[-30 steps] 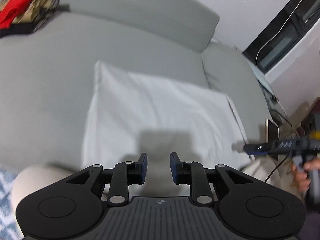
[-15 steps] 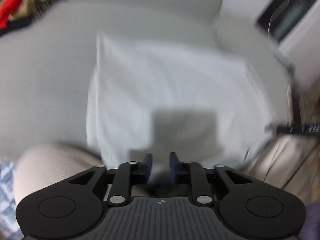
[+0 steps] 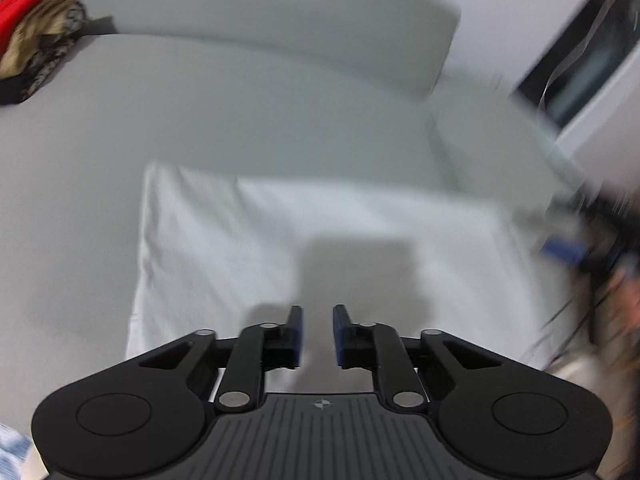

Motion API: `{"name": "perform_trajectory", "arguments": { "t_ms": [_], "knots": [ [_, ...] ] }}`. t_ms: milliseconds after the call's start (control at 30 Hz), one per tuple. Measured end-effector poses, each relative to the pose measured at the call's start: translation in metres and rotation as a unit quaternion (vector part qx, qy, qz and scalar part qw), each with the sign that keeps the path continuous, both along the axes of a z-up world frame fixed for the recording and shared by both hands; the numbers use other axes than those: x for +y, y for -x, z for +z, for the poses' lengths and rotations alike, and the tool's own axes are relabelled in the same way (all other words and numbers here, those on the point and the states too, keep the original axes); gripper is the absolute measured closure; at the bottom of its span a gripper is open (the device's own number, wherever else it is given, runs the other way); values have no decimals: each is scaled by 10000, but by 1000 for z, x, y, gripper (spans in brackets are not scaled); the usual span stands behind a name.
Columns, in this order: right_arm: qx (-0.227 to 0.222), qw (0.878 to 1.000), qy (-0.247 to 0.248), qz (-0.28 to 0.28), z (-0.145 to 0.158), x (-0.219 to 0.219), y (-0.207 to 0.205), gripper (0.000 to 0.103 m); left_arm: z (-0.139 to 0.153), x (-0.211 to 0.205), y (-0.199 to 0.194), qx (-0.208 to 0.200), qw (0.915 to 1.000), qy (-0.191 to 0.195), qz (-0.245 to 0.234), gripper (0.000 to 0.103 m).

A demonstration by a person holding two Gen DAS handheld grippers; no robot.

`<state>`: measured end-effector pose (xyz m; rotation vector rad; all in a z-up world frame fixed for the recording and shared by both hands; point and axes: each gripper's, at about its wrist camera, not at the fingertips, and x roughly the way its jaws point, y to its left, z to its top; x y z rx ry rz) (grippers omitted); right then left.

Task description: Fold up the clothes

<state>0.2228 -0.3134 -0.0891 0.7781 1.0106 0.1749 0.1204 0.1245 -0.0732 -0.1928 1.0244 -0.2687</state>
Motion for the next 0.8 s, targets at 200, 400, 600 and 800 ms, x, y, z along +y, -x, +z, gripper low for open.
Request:
{"name": "perform_trajectory", "arguments": {
  "t_ms": [200,400,600,800],
  "knots": [
    [-733,9828,1571,638,4,43,-1,37,-15,-20,6,-326,9985,-429,-53,96],
    [-1352,9163,3435,1554,-1,103,-2,56,-11,-21,11,-366,9978,-555,-69,96],
    [-1213,9102,3661,1512,-9,103,-17,89,-18,-24,3,-439,9970,-634,-108,96],
    [-1051,9265,3230,1620,-19,98,-38,89,-19,-23,3,-434,9973,-589,-80,96]
  ]
}}
